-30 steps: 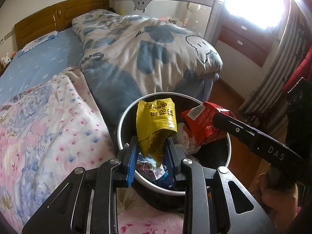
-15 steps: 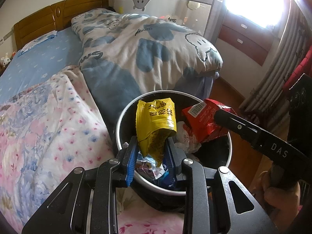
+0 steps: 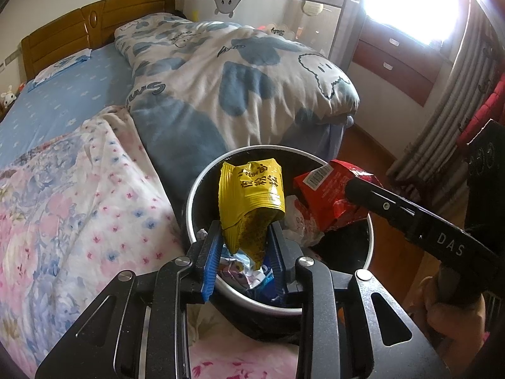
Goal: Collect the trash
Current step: 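Lower both tools into the bin and open them to drop the trash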
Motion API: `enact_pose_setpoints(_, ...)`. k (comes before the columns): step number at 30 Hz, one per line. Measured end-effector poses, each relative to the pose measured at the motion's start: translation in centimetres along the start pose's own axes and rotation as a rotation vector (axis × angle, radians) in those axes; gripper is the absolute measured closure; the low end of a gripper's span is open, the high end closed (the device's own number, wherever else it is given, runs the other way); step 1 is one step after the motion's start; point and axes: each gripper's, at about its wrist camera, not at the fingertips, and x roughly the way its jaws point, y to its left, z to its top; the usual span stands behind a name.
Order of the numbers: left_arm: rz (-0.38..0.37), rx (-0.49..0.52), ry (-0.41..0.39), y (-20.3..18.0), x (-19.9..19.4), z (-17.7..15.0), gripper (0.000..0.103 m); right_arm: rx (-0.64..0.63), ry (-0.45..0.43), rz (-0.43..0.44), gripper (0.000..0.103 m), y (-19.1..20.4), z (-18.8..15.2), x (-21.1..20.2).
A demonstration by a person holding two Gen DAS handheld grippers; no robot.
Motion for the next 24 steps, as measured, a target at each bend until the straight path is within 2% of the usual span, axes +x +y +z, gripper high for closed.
enact_pose_setpoints(24,0.001,-0.001,0.006,-0.11,0.07,-0.13,0.071,-0.003,0.008,-0.002,0.059,-0.14,0.09,-0.09)
